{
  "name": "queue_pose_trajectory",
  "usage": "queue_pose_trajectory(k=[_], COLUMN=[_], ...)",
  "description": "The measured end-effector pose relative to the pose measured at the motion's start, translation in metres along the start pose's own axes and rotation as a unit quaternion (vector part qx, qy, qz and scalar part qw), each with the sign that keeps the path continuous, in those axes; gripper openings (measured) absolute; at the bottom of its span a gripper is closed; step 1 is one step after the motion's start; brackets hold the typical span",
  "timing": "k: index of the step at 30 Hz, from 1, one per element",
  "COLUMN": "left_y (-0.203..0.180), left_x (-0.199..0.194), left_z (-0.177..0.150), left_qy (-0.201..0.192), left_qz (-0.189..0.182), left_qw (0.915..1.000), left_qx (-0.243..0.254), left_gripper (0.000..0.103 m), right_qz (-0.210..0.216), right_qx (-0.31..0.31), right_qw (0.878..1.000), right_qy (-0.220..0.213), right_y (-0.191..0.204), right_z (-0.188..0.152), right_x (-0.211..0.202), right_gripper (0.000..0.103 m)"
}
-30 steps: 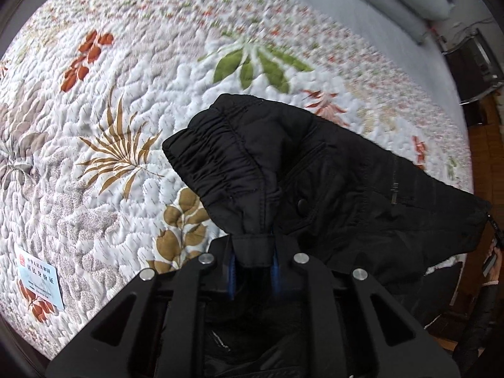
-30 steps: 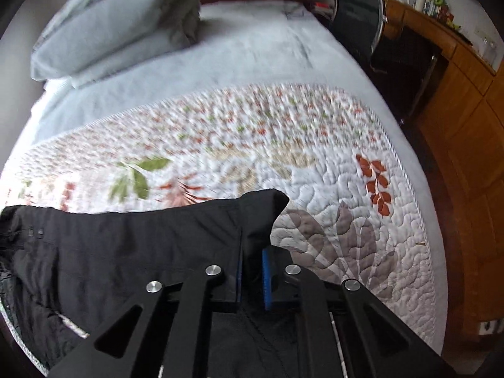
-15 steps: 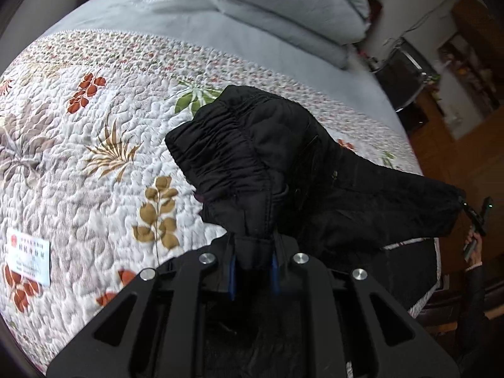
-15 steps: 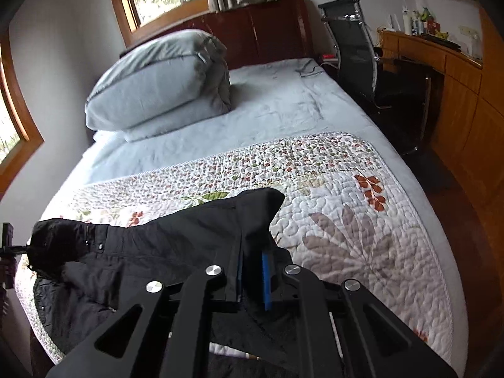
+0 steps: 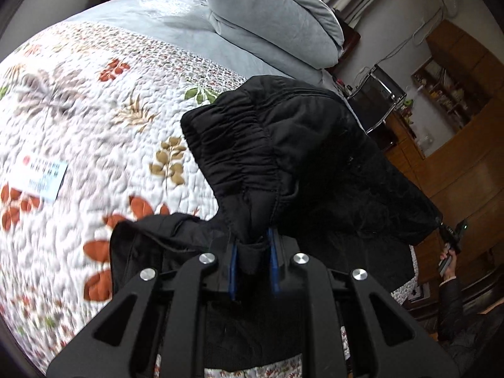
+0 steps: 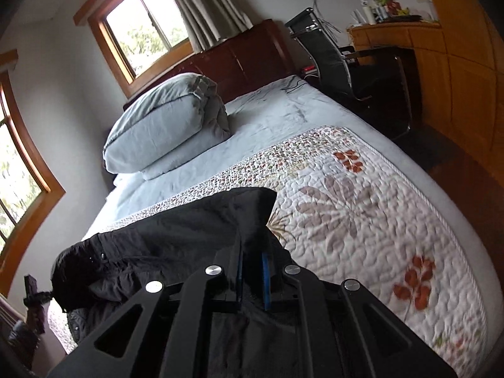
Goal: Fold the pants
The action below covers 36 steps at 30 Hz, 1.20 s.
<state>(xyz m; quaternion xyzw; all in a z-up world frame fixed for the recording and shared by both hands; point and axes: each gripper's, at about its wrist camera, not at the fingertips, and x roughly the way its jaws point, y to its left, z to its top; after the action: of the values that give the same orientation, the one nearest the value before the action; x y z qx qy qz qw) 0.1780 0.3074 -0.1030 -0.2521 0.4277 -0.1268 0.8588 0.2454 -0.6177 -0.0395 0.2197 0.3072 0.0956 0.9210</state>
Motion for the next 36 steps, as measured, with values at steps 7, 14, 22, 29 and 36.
queue_pose_trajectory(k=[7, 14, 22, 29, 36], left_y=[0.007, 0.013, 0.011, 0.012, 0.005], left_x=[-0.011, -0.011, -0.008, -0.004, 0.001], left_z=[-0.026, -0.036, -0.04, -0.046, -0.058], left_qy=[-0.007, -0.007, 0.004, 0.026, 0.046], left_qz=[-0.008, -0.005, 0.006, 0.023, 0.052], left_qw=[0.9999, 1.0, 1.0, 0.9993, 0.9969], left_qx=[-0.005, -0.003, 0.005, 0.011, 0.036], left_gripper=[0.016, 0.018, 0.022, 0.025, 0.033], right_qz=[-0.002, -0.007, -0.016, -0.03, -0.051], right_qx=[0.028, 0.068, 0.098, 0.128, 0.141], right_qw=[1.0, 0.998, 0.995, 0.991, 0.987], right_qy=[-0.007, -0.006, 0.006, 0.025, 0.051], right_y=[-0.015, -0.037, -0.056, -0.076, -0.088], right_z=[-0.034, -0.068, -0.1, -0.128, -0.153], right_x=[-0.031, -0.05, -0.056, -0.055, -0.051], right_gripper=[0.009, 0.009, 0.009, 0.009, 0.009])
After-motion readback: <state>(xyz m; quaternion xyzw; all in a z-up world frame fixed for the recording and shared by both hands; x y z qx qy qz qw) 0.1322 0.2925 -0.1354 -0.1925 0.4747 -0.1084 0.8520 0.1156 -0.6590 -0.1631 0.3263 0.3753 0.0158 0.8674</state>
